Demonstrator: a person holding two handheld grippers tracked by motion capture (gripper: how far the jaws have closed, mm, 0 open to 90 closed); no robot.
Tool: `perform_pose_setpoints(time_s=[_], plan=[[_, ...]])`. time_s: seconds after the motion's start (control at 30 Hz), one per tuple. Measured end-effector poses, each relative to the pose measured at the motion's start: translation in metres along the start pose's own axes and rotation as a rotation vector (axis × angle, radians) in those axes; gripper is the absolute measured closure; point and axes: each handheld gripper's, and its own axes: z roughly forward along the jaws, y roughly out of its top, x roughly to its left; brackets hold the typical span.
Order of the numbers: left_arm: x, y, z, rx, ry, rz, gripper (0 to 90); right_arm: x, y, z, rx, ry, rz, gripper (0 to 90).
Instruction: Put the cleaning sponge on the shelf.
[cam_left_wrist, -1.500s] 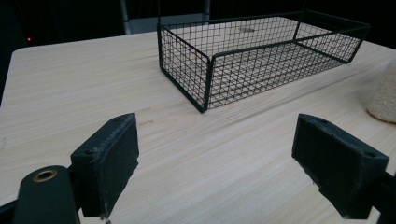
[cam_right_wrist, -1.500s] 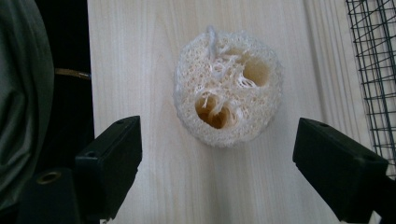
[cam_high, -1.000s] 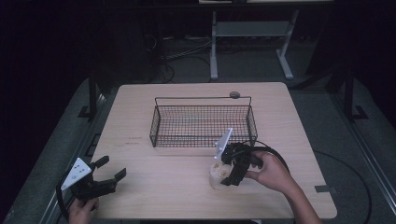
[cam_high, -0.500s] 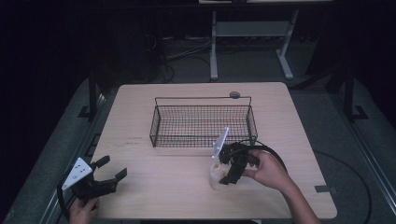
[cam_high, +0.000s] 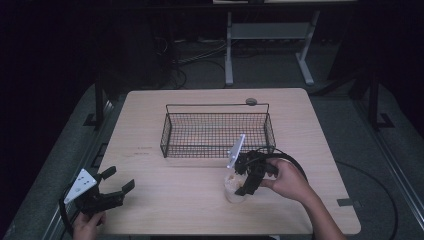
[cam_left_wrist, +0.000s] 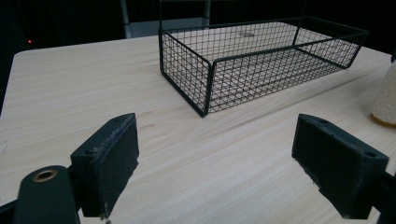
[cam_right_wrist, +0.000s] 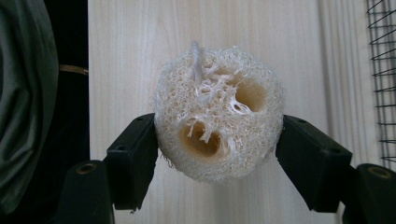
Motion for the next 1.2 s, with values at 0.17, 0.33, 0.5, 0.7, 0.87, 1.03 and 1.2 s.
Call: perform_pose_setpoints(time_s=[0.17, 0.33, 0.5, 0.7, 0.87, 1.03, 1.2], plan=[[0.000, 0.000, 0.001, 0.000, -0.002, -0.001, 14.0, -0.002, 0.003, -0.007, 0.000, 0.002, -0.010, 29.9], [-0.001, -0.001, 0.000, 0.001, -0.002, -0.003, 13.9, -0.003, 0.007, -0.011, 0.006, 0.000, -0.023, 30.0], [-0.001, 0.000, 0.000, -0.006, -0.002, -0.006, 13.9, -0.005, 0.011, -0.018, 0.000, -0.011, -0.031, 30.2], [-0.001, 0.000, 0.000, -0.004, -0.001, -0.002, 13.9, -0.008, 0.017, -0.025, -0.012, -0.016, -0.043, 30.2], [-0.001, 0.000, 0.000, -0.007, 0.000, -0.002, 13.9, -0.011, 0.021, -0.031, -0.021, -0.020, -0.053, 30.3], [-0.001, 0.000, 0.000, -0.009, 0.000, -0.004, 13.9, -0.015, 0.026, -0.038, -0.022, -0.027, -0.053, 30.3], [-0.001, 0.000, -0.001, -0.011, 0.002, -0.004, 13.9, -0.021, 0.029, -0.046, -0.030, -0.031, -0.049, 30.3]])
